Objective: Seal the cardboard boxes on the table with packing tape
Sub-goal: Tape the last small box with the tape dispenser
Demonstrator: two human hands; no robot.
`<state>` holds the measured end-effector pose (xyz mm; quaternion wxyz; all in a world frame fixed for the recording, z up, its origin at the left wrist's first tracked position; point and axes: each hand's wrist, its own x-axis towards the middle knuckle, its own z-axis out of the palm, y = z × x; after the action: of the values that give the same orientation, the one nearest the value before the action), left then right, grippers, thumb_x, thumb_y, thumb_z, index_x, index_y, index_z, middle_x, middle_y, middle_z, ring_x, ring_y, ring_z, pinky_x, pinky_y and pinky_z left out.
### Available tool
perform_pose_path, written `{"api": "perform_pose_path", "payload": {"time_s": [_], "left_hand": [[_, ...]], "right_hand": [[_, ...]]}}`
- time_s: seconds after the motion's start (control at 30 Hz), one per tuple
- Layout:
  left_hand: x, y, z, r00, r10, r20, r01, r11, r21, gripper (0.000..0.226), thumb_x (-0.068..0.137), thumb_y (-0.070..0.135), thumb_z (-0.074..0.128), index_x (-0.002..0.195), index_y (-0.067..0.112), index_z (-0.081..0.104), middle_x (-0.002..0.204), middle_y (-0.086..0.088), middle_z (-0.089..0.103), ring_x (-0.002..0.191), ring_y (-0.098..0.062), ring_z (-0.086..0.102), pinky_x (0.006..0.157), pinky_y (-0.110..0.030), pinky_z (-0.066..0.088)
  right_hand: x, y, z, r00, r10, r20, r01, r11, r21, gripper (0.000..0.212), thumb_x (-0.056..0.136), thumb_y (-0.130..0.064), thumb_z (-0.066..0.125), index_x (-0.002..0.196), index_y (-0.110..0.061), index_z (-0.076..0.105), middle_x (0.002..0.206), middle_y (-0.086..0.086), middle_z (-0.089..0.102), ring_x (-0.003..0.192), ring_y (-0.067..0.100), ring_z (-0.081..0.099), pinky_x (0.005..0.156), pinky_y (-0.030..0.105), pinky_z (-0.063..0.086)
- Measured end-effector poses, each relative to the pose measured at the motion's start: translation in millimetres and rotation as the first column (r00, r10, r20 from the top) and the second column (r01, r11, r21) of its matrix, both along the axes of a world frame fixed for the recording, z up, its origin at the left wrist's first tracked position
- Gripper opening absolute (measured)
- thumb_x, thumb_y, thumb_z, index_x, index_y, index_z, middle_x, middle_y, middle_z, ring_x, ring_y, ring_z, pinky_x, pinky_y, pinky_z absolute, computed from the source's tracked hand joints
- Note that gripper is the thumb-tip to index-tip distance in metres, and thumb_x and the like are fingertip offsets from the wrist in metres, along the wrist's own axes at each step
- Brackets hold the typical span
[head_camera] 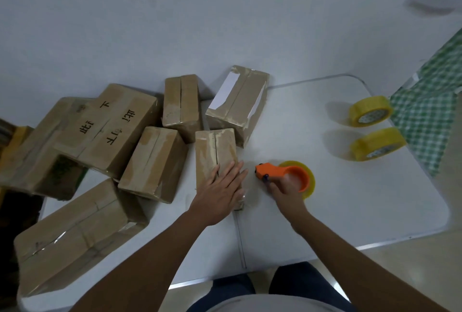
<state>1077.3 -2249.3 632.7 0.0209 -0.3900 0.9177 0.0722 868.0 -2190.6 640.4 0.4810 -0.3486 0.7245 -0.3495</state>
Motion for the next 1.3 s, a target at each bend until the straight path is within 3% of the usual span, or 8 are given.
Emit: {"api": "perform_pose_path", "payload": {"time_s": [0.07, 0.13, 0.33, 0.47, 0.63, 0.83, 1.07, 1.3], "left_hand": [[0.9, 0.1, 0.1, 1.000, -0.002, -0.014, 0.002, 1.000, 0.019, 0.058, 0.106, 0.046, 0.009, 0.159, 0.021, 0.015, 0.167, 0.003, 0.002, 0.153, -0.013, -0.009, 0.123, -0.044, 0.001], [0.4, 0.1, 2.0, 1.000, -0.003, -0.023, 0.004, 0.999, 0.036, 0.059, 0.106, 0.046, 0.007, 0.159, 0.022, 0.012, 0.166, 0.004, -0.002, 0.152, -0.011, -0.014, 0.123, -0.042, -0.003], [5.8, -7.9, 9.9, 0.950, 0.064, -0.305, 0.028, 0.957, 0.290, 0.049, 0.109, 0.029, 0.022, 0.158, 0.024, 0.020, 0.166, 0.011, 0.005, 0.150, 0.001, -0.002, 0.124, -0.037, -0.001], [18.1, -15.8, 14.2, 0.861, 0.103, -0.497, 0.086, 0.936, 0.343, 0.042, 0.102, 0.001, 0.037, 0.139, 0.014, 0.051, 0.156, 0.001, 0.034, 0.146, -0.011, 0.026, 0.121, -0.036, 0.024], [33.1, -12.7, 17.2, 0.932, -0.021, -0.362, 0.147, 0.934, 0.324, 0.042, 0.108, 0.018, 0.036, 0.149, 0.020, 0.041, 0.158, 0.008, 0.033, 0.146, 0.005, 0.010, 0.121, -0.019, 0.002], [34.5, -7.3, 13.8, 0.951, -0.061, -0.302, 0.137, 0.962, 0.235, 0.052, 0.106, 0.042, 0.036, 0.154, 0.022, 0.032, 0.162, 0.009, 0.023, 0.150, -0.001, 0.006, 0.122, -0.025, -0.003], [36.0, -10.2, 2.7, 0.962, -0.121, -0.245, 0.158, 0.978, 0.135, 0.064, 0.099, 0.057, 0.032, 0.153, 0.022, 0.032, 0.162, 0.006, 0.025, 0.151, -0.007, 0.010, 0.124, -0.033, 0.004], [31.8, -9.4, -9.9, 0.964, -0.237, -0.124, 0.222, 0.967, -0.123, 0.063, 0.101, 0.053, 0.025, 0.149, 0.014, 0.032, 0.153, -0.008, 0.043, 0.144, -0.023, 0.032, 0.115, -0.045, 0.033]], "right_hand": [[17.1, 9.0, 9.2, 0.895, -0.109, 0.432, 0.033, 0.983, 0.178, 0.028, 0.102, -0.036, 0.046, 0.123, -0.020, 0.055, 0.120, 0.003, 0.065, 0.111, 0.020, 0.061, 0.097, 0.036, 0.048], [19.0, 14.2, 10.8, 0.830, -0.156, 0.535, 0.027, 0.970, 0.241, 0.036, 0.100, -0.046, 0.045, 0.119, -0.018, 0.057, 0.113, 0.006, 0.070, 0.109, 0.020, 0.064, 0.098, 0.038, 0.049], [13.7, 31.3, 6.4, 0.858, -0.130, 0.497, 0.027, 0.977, 0.209, 0.017, 0.090, -0.020, 0.067, 0.096, -0.004, 0.064, 0.089, 0.009, 0.064, 0.088, 0.018, 0.066, 0.084, 0.030, 0.052], [16.2, 33.4, 13.3, 0.842, -0.180, 0.509, 0.068, 0.971, 0.230, 0.011, 0.092, -0.017, 0.063, 0.097, -0.007, 0.063, 0.094, 0.007, 0.062, 0.091, 0.019, 0.064, 0.077, 0.028, 0.050], [20.8, 35.1, 20.1, 0.788, -0.279, 0.550, 0.180, 0.957, 0.227, 0.014, 0.094, -0.012, 0.060, 0.101, 0.000, 0.064, 0.099, 0.014, 0.068, 0.095, 0.026, 0.069, 0.074, 0.028, 0.053], [23.7, 34.2, 27.8, 0.829, -0.242, 0.504, 0.172, 0.968, 0.181, 0.015, 0.094, -0.012, 0.060, 0.096, 0.002, 0.065, 0.088, 0.014, 0.072, 0.081, 0.022, 0.071, 0.069, 0.026, 0.054], [22.5, 36.4, 26.1, 0.854, -0.201, 0.480, 0.150, 0.978, 0.144, 0.016, 0.095, -0.013, 0.059, 0.098, 0.002, 0.064, 0.090, 0.013, 0.072, 0.083, 0.021, 0.071, 0.071, 0.026, 0.055], [19.8, 37.4, 14.7, 0.889, -0.184, 0.420, 0.136, 0.981, 0.141, 0.017, 0.094, -0.016, 0.062, 0.100, 0.000, 0.066, 0.096, 0.013, 0.074, 0.089, 0.022, 0.071, 0.075, 0.028, 0.054]]}}
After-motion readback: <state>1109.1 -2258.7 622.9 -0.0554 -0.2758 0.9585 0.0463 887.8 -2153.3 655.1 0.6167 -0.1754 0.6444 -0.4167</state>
